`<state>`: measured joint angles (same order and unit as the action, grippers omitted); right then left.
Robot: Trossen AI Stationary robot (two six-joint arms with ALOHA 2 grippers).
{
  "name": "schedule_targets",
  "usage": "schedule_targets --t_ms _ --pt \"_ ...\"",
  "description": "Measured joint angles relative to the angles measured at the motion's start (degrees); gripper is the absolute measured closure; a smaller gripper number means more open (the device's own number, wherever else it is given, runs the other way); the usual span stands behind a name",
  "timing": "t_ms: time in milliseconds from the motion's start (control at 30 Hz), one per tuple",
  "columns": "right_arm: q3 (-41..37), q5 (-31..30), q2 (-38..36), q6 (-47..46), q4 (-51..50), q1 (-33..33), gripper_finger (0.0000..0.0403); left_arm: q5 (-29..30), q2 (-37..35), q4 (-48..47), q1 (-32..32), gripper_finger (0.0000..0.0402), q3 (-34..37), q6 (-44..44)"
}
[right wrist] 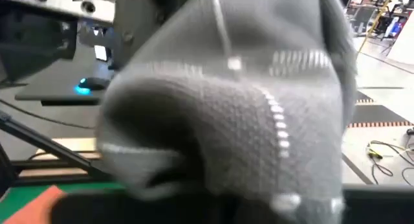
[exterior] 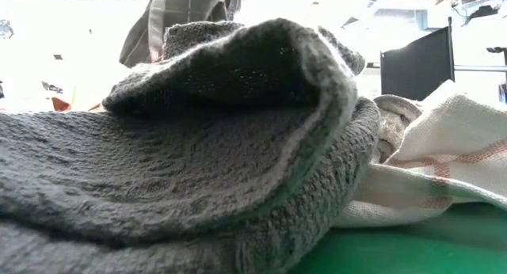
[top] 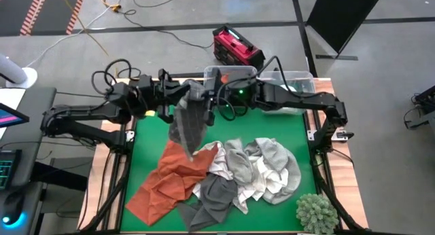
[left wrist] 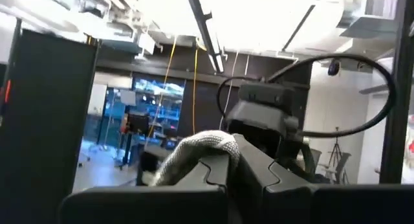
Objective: Sort towels by color in basket
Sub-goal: Put the gray-white towel into the left transparent bin
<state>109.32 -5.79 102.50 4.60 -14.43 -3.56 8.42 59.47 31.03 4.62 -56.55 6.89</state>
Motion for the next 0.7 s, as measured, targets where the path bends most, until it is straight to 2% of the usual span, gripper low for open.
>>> schedule_targets --t_ms 200,433,533,700 --pt "0.1 1.4 0.0 -0.5 -1.5 -1.0 0.0356 3.7 -0.3 -0.9 0.0 0.0352 0.0 3.1" --pt "5.4 1.4 -0.1 2.3 -10.9 -1.4 0.0356 5.4 -4.0 -4.9 0.0 0.0233 0.0 0.9" --pt "9.0 0.2 -0.1 4.5 -15.6 -2.4 0.0356 5.4 -6.9 -10.5 0.0 0.0193 0.0 0.3" --pt "13.6 -3.0 -0.2 8.2 -18.3 -6.7 0.0356 5.6 -12.3 -21.1 0.0 0.0181 0.0 -0.1"
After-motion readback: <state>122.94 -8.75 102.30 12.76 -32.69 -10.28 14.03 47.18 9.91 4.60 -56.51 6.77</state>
